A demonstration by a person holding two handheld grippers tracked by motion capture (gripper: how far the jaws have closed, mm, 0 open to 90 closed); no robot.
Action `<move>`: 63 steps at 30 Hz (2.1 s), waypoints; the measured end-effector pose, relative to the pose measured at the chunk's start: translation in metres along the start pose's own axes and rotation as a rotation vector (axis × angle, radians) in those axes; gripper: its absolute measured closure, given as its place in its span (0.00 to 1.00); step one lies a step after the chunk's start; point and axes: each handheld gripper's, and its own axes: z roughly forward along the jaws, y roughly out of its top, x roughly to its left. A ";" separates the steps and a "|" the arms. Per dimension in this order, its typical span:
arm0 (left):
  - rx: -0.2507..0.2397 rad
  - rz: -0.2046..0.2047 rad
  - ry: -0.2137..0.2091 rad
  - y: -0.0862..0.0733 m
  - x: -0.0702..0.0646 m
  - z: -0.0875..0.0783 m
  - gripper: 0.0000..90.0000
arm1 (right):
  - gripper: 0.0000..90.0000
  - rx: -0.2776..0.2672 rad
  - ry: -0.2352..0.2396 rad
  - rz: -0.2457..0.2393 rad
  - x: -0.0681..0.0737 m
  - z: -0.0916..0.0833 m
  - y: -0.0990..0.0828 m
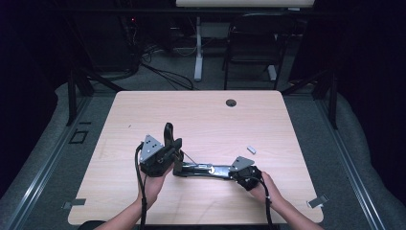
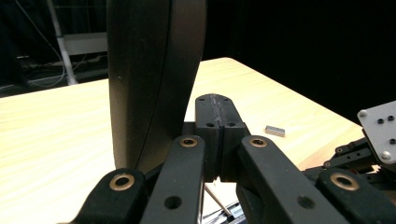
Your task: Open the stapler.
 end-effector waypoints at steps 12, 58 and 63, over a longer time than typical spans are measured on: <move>0.001 -0.005 0.033 -0.001 0.001 -0.003 1.00 | 1.00 0.006 -0.001 0.004 0.000 0.000 0.000; 0.049 -0.200 0.116 -0.005 0.052 -0.029 0.82 | 0.91 0.021 -0.011 -0.036 -0.003 -0.001 0.002; 0.065 -0.178 0.054 0.001 0.049 -0.038 0.58 | 0.73 0.062 0.020 -0.020 -0.012 -0.002 0.007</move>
